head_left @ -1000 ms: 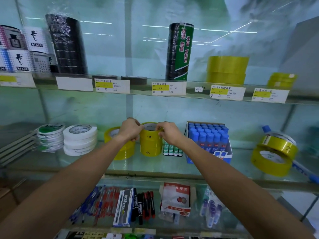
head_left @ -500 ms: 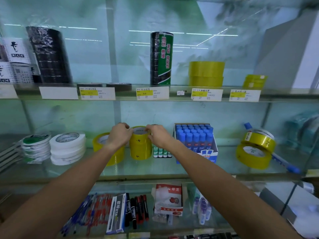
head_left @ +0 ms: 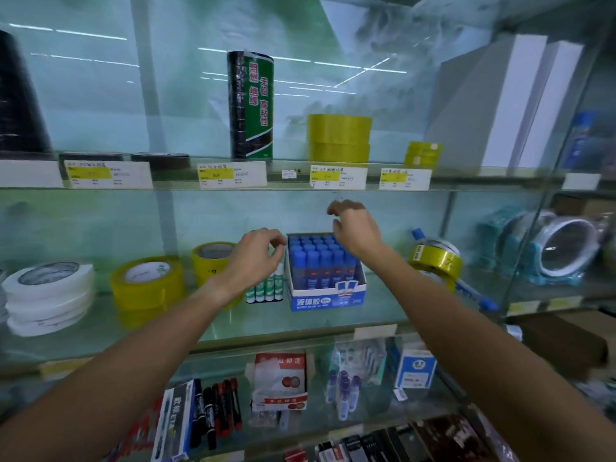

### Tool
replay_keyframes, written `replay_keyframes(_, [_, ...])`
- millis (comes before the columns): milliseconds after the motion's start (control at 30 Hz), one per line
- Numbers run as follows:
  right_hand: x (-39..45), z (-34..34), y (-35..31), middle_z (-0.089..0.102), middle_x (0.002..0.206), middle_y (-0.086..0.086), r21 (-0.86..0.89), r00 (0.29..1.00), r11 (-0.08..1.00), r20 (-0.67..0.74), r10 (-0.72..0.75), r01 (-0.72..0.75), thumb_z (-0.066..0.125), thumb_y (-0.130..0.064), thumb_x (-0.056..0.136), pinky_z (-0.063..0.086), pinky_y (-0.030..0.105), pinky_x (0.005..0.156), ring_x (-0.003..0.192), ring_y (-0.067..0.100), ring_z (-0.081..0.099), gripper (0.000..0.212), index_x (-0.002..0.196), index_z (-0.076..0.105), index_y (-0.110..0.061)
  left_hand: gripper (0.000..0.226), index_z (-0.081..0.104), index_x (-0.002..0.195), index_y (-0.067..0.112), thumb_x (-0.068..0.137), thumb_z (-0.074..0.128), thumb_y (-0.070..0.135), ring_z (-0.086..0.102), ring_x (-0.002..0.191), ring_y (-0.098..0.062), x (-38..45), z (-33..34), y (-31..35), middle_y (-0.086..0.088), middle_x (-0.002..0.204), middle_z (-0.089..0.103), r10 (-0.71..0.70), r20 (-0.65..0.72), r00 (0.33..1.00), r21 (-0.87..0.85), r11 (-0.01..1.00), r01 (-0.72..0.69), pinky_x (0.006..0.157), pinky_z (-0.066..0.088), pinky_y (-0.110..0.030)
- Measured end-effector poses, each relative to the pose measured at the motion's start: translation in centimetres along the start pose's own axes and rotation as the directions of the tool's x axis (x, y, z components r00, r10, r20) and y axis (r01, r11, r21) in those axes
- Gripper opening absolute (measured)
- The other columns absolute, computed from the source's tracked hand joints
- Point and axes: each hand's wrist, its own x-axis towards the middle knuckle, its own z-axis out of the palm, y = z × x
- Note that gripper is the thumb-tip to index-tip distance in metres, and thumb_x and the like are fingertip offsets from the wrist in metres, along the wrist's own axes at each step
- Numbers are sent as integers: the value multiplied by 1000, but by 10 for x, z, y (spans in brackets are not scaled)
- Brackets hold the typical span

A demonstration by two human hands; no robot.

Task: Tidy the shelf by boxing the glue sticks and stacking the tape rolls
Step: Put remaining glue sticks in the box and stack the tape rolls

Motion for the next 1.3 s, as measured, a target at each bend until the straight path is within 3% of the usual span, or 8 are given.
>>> replay_keyframes(233, [-24, -12, 110, 55, 119, 20, -238, 945, 920, 32, 327, -310, 48, -10, 89, 47, 44, 86, 111, 41, 49, 33, 122, 53, -9, 17, 69, 100, 18, 88, 57, 15, 57, 86, -12, 7, 28, 40, 2, 96, 66, 60, 36, 998, -87, 995, -56, 80, 46, -28])
replay_keyframes(333, [-39, -13, 152, 53, 119, 24, -256, 892, 873, 74, 446, -415, 44, -8, 89, 44, 46, 89, 113, 44, 47, 34, 123, 47, -6, 16, 69, 99, 19, 88, 58, 15, 57, 86, -12, 10, 37, 52, 4, 94, 65, 74, 33, 997, -106, 992, -70, 81, 47, -29])
replay_keyframes(533, [-49, -15, 206, 51, 126, 22, -240, 791, 797, 147, 594, -554, 40, -28, 98, 44, 48, 96, 117, 41, 49, 36, 128, 50, -11, 15, 69, 98, 21, 90, 57, 16, 54, 89, -7, 16, 50, 65, 9, 96, 63, 102, 41, 994, -102, 990, -98, 82, 45, -26])
replay_keyframes(700, [-47, -6, 230, 56, 119, 19, -166, 759, 777, 167, 629, -607, 38, -34, 98, 49, 48, 95, 106, 37, 56, 38, 120, 61, -12, 15, 69, 95, 24, 90, 57, 15, 56, 90, -8, 19, 58, 67, 9, 95, 64, 106, 43, 993, -100, 990, -101, 84, 48, -31])
replay_keyframes(967, [-47, -17, 228, 68, 96, 19, 35, 733, 732, 35, 680, -681, 43, -16, 95, 51, 35, 70, 80, 33, 61, 28, 94, 68, -2, 16, 69, 93, 24, 91, 56, 15, 52, 89, -7, 21, 64, 73, 15, 90, 57, 113, 32, 993, -93, 990, -109, 85, 46, -30])
replay_keyframes(1167, [-49, -46, 208, 71, 106, 16, 147, 794, 822, -213, 570, -550, 56, -2, 91, 58, 41, 75, 89, 31, 68, 22, 102, 74, -7, 16, 69, 94, 23, 92, 56, 15, 55, 95, -9, 24, 72, 83, 12, 95, 63, 109, 48, 993, -137, 985, -102, 86, 47, -33])
replay_keyframes(1300, [-44, -57, 192, 69, 110, 9, 232, 799, 848, -289, 528, -477, 63, -4, 87, 53, 30, 76, 93, 25, 65, 17, 98, 75, -10, 16, 70, 93, 22, 91, 56, 14, 56, 89, -7, 27, 77, 95, 11, 91, 64, 112, 36, 993, -184, 977, -104, 83, 48, -31])
